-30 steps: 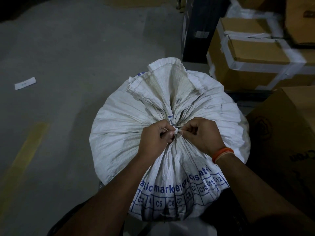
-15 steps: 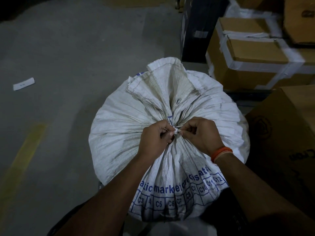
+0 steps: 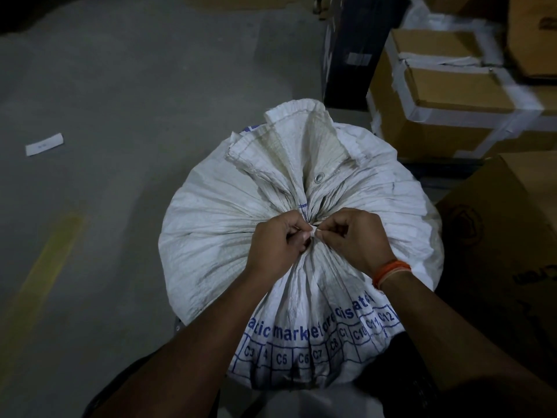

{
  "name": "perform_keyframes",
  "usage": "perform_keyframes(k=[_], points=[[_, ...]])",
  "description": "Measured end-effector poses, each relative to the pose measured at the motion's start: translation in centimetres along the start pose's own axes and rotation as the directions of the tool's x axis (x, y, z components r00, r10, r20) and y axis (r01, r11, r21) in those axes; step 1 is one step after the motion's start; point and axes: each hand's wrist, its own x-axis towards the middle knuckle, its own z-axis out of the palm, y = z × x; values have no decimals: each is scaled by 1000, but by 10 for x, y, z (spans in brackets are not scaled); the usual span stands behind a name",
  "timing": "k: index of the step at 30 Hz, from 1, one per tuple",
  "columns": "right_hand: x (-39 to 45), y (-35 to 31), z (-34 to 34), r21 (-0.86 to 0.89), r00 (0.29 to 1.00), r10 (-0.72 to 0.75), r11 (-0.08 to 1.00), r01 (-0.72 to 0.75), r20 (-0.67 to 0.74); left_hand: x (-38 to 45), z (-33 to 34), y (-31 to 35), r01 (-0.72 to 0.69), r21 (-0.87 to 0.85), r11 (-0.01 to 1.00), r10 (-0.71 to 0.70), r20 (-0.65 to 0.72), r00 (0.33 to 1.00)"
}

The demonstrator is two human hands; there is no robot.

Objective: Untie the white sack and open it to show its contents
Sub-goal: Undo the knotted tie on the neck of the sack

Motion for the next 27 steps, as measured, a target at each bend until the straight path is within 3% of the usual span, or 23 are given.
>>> perform_keyframes(k=[27], points=[[2,-3,0,-82,999,-8,997,10,34,1,-3,3,-4,0,1000,4,18,1000]])
